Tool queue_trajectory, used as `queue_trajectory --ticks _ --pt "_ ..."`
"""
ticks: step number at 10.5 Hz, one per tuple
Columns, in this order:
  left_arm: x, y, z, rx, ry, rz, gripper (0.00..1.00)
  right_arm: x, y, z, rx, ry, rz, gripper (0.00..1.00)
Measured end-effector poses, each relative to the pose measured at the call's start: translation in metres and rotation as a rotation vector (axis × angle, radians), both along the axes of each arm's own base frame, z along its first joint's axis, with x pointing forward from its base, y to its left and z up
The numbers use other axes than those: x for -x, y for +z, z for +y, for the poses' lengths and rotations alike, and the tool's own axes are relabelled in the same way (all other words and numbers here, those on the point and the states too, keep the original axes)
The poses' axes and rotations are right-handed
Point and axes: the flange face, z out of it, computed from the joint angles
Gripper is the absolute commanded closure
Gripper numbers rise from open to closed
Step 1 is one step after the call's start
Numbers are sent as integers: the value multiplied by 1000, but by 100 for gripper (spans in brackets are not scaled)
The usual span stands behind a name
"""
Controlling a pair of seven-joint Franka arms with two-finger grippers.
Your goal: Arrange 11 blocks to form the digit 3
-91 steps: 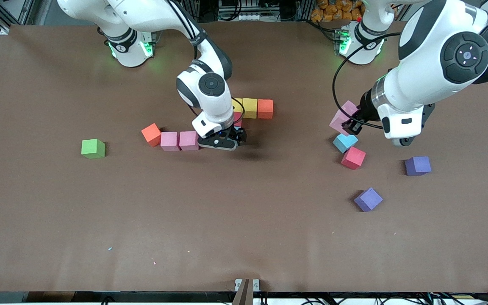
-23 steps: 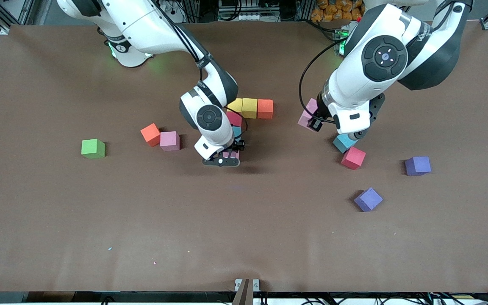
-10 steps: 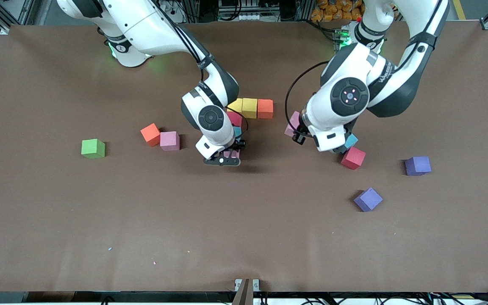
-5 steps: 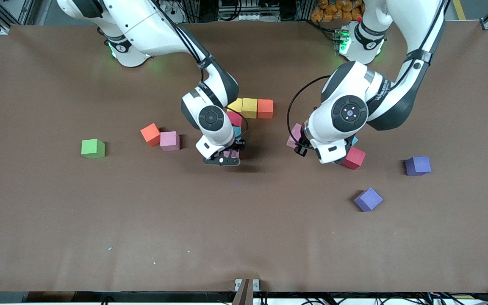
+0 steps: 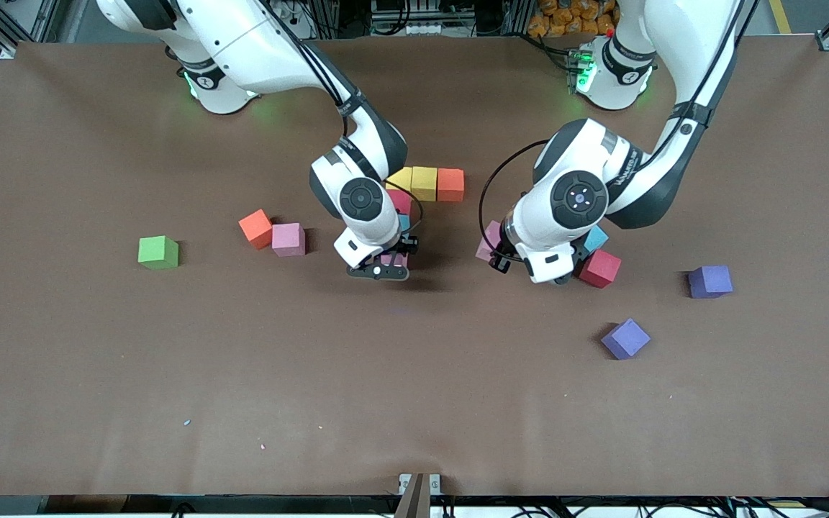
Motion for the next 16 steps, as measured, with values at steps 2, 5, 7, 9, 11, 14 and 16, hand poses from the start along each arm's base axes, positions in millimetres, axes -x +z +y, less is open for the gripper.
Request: queue_trajectory --ticks 2,5,7,9,11,14,16 --pt "8 -14 -8 12 -8 -18 100 0 0 0 0 -1 0 27" --pt "16 -40 -14 7 -24 5 100 3 -4 -1 7 -3 9 0" --pt "18 -55 -18 9 -33 18 100 5 -8 -3 13 -4 15 0" --pt "19 -66 -19 7 -30 31 100 5 -8 -3 12 -5 14 0" --pt "20 -72 -21 -7 25 45 100 -3 0 -7 5 -16 5 0" --pt "30 -81 -37 -36 130 66 100 -23 30 -21 12 -4 30 0" --pt "44 -95 -60 -45 185 73 100 -37 46 -38 13 39 62 0"
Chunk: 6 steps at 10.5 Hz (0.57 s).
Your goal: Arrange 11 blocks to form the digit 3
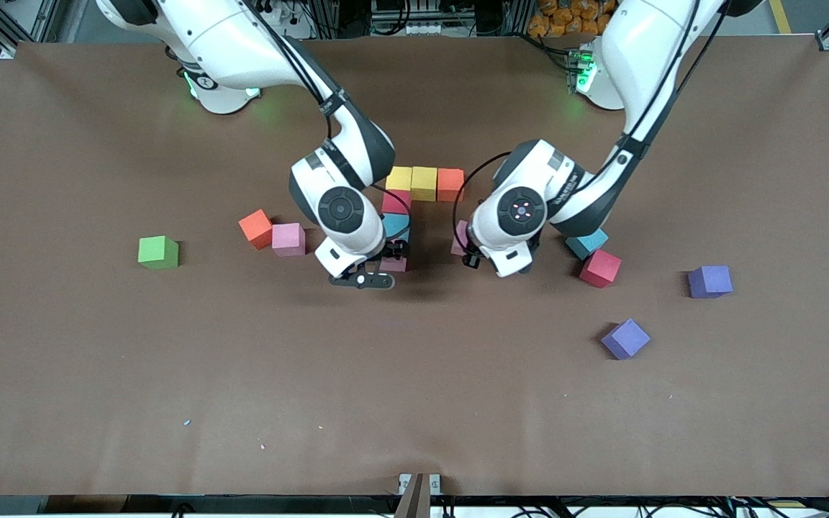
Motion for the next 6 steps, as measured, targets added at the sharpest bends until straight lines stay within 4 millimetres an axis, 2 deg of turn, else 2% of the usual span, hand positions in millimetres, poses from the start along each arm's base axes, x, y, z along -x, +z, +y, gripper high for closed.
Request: queue_trajectory --ticks 3,6 --pt "13 -8 -30 -18 91 13 100 -13 2 -31 24 54 35 0" --pt "25 -15 -44 -47 154 30 100 -2 -12 -67 40 122 57 0"
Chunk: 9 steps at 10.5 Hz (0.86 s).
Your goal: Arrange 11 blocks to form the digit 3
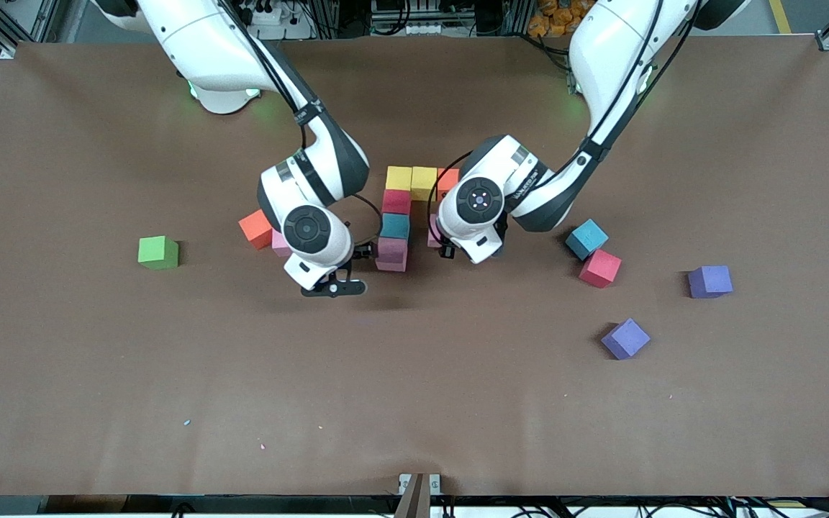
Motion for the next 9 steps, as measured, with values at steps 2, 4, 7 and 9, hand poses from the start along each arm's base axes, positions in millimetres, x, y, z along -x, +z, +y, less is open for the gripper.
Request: queue_trajectory --ticks 2,4,7,9 --pt "-2 -2 0 -10 52 0 100 7 0 -31 3 53 11 0" --pt "0 -7 -5 -13 109 -4 100 2 17 -68 10 94 39 0" --pt "16 -19 -19 -51 75 -26 100 6 25 -114 9 111 61 0" --pt "19 -23 -25 -49 76 -37 100 26 -6 -130 15 104 56 0"
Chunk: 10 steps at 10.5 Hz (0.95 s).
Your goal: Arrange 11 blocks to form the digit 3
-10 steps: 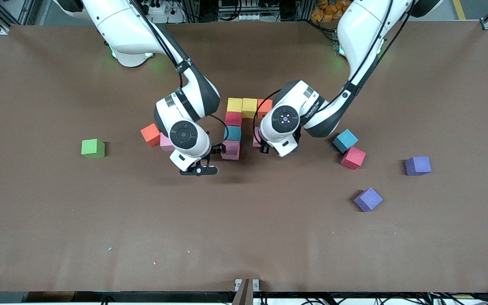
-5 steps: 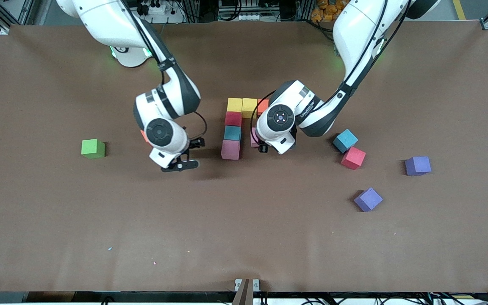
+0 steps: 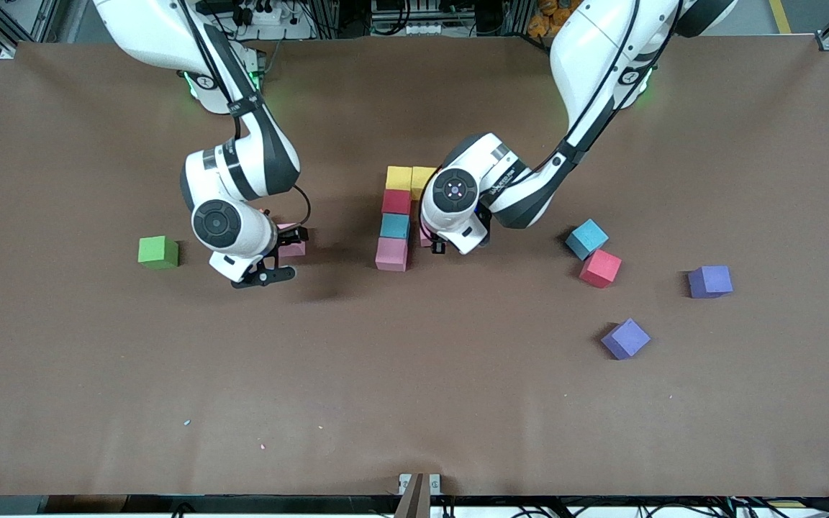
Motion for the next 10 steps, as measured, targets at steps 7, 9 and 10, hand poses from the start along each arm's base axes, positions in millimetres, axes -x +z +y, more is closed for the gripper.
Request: queue_trajectory --ticks 7,9,10 --pt "4 -11 -6 18 -22 -50 100 20 -19 -1 -20 -11 -11 0" --pt "6 -15 -7 18 -21 -47 100 22 -13 2 -36 -26 16 0" --pt "6 -16 -7 19 -21 -47 100 21 -9 4 -48 -29 26 0"
